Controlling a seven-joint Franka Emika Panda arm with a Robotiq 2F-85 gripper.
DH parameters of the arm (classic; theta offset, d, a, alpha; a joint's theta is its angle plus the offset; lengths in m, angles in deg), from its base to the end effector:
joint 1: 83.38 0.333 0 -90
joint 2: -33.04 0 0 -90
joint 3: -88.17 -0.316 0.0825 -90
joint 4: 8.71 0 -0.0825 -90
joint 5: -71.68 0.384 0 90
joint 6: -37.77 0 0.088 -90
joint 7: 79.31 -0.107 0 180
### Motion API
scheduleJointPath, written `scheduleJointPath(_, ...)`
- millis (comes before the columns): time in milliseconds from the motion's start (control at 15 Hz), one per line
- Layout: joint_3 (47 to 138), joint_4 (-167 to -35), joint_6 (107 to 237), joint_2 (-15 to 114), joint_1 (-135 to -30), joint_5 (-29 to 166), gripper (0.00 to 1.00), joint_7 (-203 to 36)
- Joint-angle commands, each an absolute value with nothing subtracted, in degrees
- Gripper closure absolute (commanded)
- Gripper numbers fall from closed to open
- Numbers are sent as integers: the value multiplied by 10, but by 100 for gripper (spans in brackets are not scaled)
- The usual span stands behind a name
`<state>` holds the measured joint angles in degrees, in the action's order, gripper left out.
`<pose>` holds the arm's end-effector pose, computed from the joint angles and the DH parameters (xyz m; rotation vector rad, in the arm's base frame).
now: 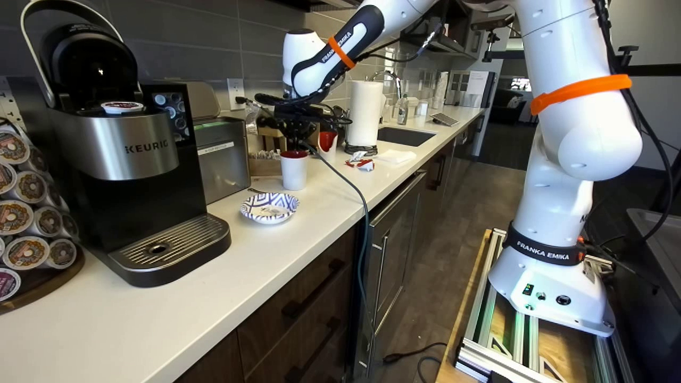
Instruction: Remove the spoon from the mug and put it inside the bowl
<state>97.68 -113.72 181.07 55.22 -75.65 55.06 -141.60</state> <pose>0.6654 -0.0095 0.3525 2.7092 -1.2891 0.5686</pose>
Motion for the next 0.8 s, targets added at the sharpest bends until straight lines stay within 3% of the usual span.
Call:
scheduleJointPath(0, 991, -1132, 1811, 557, -743, 517, 100, -1442)
scheduleJointPath(733, 993, -1216, 1817, 416, -739, 405, 99, -1480)
